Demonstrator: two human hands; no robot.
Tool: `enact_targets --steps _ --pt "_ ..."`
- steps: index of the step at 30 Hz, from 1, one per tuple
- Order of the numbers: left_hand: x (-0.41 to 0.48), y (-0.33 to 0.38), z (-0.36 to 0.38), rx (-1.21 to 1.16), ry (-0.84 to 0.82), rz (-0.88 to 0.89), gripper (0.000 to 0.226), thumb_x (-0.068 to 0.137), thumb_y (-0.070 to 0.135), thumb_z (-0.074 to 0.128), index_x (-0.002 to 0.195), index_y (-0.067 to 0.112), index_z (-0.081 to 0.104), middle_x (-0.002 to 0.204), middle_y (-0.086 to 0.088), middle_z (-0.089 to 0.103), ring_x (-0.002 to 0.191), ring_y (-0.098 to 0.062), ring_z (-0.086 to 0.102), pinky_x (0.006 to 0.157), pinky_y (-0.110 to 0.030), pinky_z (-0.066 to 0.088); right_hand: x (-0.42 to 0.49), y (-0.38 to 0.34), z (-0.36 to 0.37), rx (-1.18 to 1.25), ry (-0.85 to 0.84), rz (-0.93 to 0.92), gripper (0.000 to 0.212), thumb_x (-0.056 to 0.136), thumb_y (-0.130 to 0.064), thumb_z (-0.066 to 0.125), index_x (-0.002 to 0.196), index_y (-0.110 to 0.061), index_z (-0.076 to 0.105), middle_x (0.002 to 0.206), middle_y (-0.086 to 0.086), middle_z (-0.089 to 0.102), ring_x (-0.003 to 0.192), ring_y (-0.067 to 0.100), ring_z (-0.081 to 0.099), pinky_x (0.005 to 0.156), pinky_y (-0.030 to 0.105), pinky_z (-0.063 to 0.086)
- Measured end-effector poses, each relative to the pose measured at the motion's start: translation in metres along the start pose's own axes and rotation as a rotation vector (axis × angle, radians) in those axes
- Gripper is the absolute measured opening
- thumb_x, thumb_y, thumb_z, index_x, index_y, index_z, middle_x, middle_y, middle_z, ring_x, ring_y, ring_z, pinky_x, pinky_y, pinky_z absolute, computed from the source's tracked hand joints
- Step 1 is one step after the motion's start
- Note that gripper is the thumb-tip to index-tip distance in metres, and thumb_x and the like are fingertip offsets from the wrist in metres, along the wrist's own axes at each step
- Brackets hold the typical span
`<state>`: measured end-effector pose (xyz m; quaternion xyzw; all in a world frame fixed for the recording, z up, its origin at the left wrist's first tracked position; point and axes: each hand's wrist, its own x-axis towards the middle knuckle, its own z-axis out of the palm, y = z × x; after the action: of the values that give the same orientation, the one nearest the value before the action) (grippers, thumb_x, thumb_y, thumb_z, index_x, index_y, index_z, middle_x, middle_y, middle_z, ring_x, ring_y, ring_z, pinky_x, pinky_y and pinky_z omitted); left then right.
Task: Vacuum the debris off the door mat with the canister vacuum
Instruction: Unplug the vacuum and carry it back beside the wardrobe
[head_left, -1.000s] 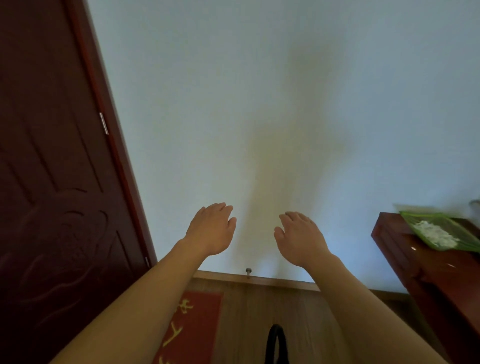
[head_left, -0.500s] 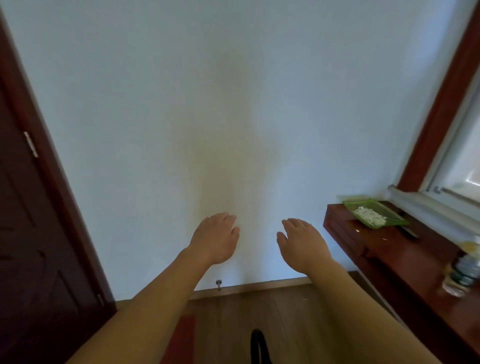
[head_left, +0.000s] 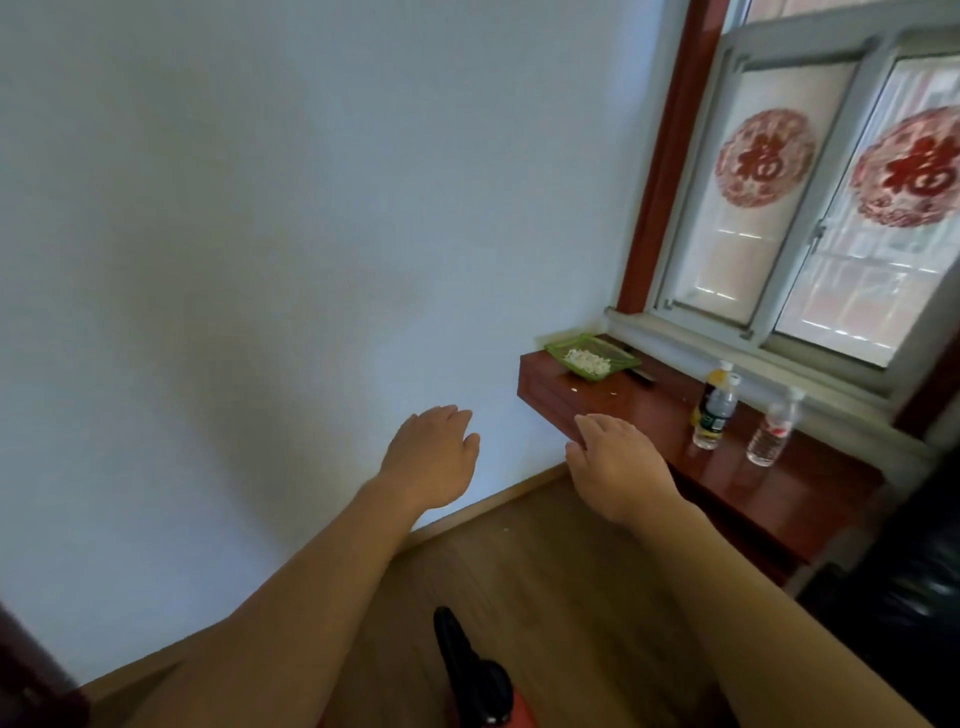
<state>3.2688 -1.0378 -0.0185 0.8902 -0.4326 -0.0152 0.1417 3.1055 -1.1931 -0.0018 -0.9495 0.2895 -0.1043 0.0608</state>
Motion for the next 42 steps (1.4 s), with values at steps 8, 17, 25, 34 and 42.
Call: enact_targets --steps 8,17,25,34,42 --pt "-0.011 0.11 0.02 -0.042 0.004 0.246 0.053 0.11 0.039 0.032 0.16 0.019 0.03 0.167 -0.002 0.029 0.154 -0.023 0.027 0.125 -0.038 0.021 -0.085 0.082 -0.033 -0.031 0.076 0.233 0.05 0.106 -0.039 0.034 0.149 -0.014 0.044 0.151 0.004 0.048 0.14 0.023 0.041 0.118 0.041 0.03" --pt "-0.061 0.282 0.059 -0.067 -0.05 0.538 0.053 0.11 0.035 0.032 0.159 0.015 0.032 0.165 -0.005 0.032 0.153 -0.022 0.027 0.123 -0.038 0.023 -0.237 0.201 -0.069 -0.068 0.121 0.486 0.042 0.106 -0.036 0.033 0.132 -0.013 0.056 0.139 0.002 0.056 0.134 0.024 0.046 0.114 0.038 0.033" --pt "-0.14 0.427 0.102 -0.072 -0.137 0.754 0.053 0.11 0.036 0.03 0.159 0.015 0.031 0.165 -0.004 0.031 0.154 -0.02 0.025 0.127 -0.039 0.02 -0.392 0.29 -0.106 -0.112 0.126 0.699 0.044 0.107 -0.036 0.034 0.139 -0.011 0.053 0.144 0.005 0.053 0.136 0.025 0.044 0.116 0.038 0.032" --pt "-0.203 0.562 0.142 -0.082 -0.197 0.968 0.053 0.11 0.036 0.029 0.159 0.015 0.032 0.166 -0.003 0.031 0.155 -0.019 0.023 0.127 -0.039 0.018 -0.522 0.362 -0.131 -0.159 0.187 0.899 0.039 0.104 -0.032 0.035 0.127 -0.012 0.058 0.133 0.005 0.059 0.125 0.025 0.051 0.106 0.038 0.039" --pt "-0.222 0.657 0.182 -0.109 -0.294 1.153 0.049 0.11 0.034 0.03 0.153 0.013 0.041 0.159 -0.004 0.042 0.149 -0.021 0.033 0.125 -0.04 0.021 -0.578 0.416 -0.136 -0.201 0.199 1.089 0.039 0.104 -0.033 0.037 0.126 -0.012 0.061 0.133 0.006 0.06 0.128 0.026 0.05 0.111 0.04 0.036"
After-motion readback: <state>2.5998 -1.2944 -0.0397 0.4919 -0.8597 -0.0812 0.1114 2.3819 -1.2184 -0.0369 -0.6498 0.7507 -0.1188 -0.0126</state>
